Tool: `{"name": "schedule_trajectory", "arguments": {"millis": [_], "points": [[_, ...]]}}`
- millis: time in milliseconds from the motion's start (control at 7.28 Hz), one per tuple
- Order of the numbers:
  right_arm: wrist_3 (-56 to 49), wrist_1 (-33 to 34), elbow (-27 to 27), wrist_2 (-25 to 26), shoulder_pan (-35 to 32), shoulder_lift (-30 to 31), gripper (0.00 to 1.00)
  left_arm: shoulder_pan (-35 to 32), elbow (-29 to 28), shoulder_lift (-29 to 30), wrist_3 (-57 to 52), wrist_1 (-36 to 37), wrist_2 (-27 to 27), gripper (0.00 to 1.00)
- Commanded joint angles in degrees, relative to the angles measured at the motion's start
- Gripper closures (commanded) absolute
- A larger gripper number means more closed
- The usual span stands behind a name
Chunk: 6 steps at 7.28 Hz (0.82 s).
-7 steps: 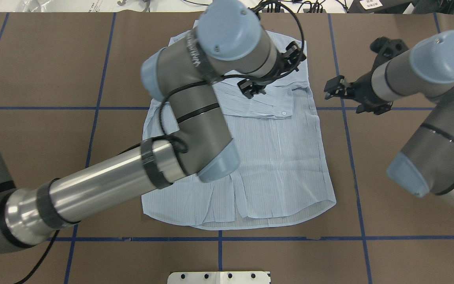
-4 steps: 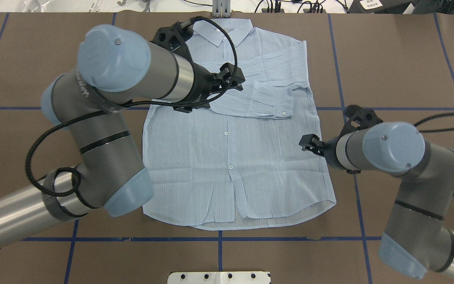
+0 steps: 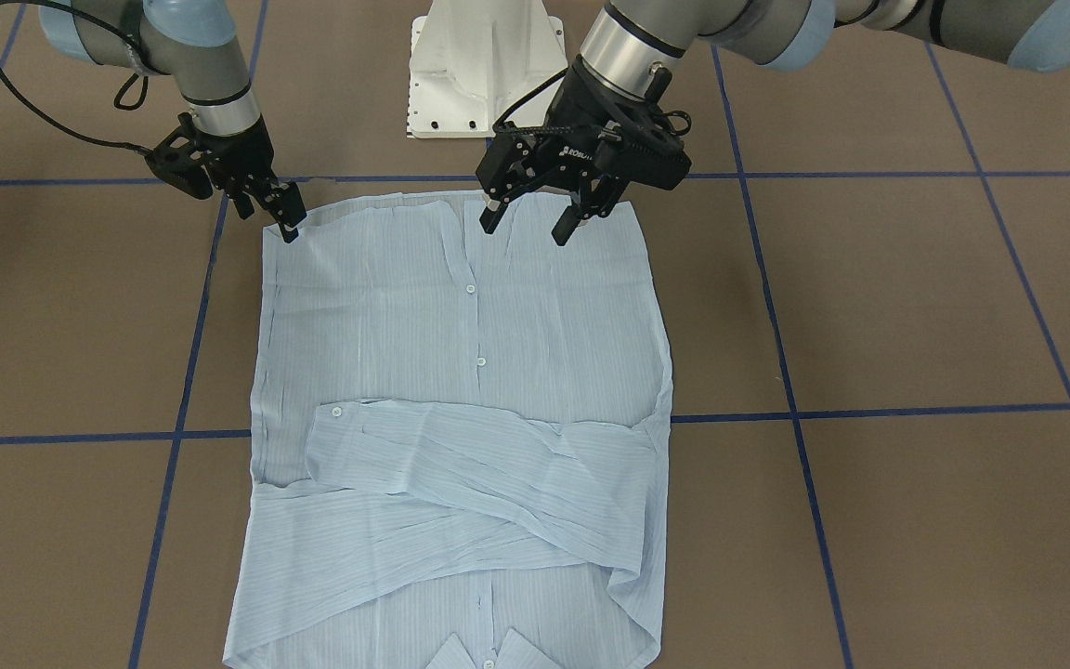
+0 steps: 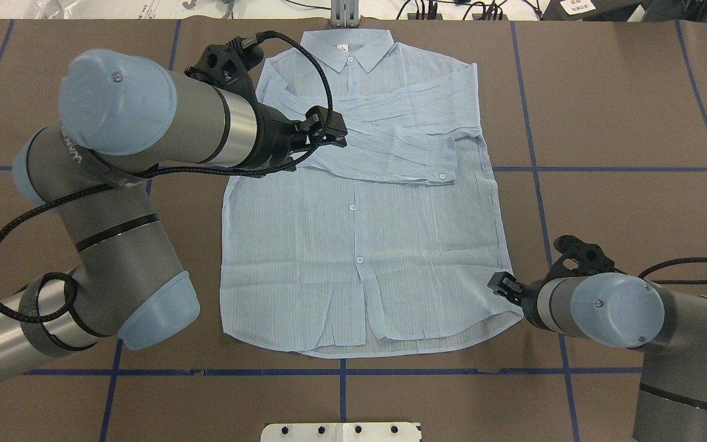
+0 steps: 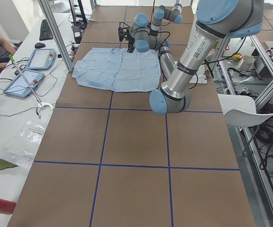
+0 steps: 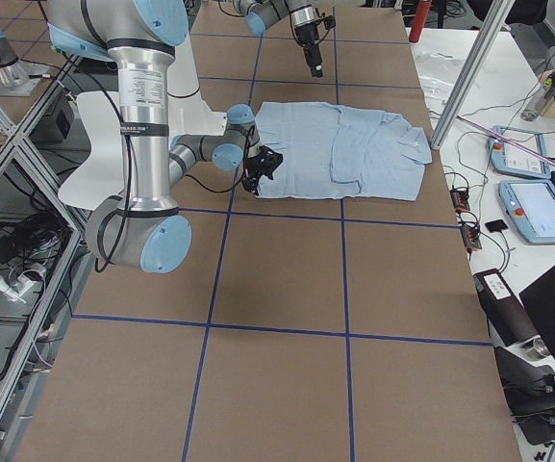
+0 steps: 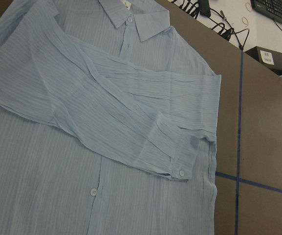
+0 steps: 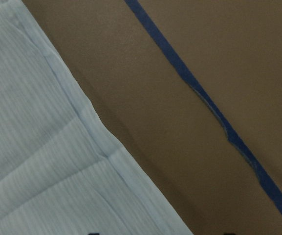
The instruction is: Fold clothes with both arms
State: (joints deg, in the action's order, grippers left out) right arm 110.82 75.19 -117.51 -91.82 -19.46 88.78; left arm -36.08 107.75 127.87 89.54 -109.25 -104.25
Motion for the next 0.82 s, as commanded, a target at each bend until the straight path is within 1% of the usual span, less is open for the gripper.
{"name": "schedule_trajectory", "arguments": {"millis": [0,275,412,549,687], "points": [[-0.1,0.0,1.1,0.0,0.4,-0.5,0.15,0.0,0.1,-0.1,-0.1,0.0,0.0,0.08],[-0.3,0.0,2.0,0.0,0.4,-0.6,0.19,0.0,0.0,-0.2,-0.1,0.1,0.2,0.08],[-0.3,0.0,2.1,0.0,0.4,-0.7,0.25,0.0,0.0,-0.2,-0.1,0.1,0.2,0.08],[-0.2,0.0,2.2,-0.1,0.4,-1.6,0.35,0.0,0.0,-0.4,-0.1,0.1,0.2,0.08],[-0.2,0.0,2.8,-0.1,0.4,-1.7,0.39,0.0,0.0,-0.5,-0.1,0.1,0.3,0.08]]}}
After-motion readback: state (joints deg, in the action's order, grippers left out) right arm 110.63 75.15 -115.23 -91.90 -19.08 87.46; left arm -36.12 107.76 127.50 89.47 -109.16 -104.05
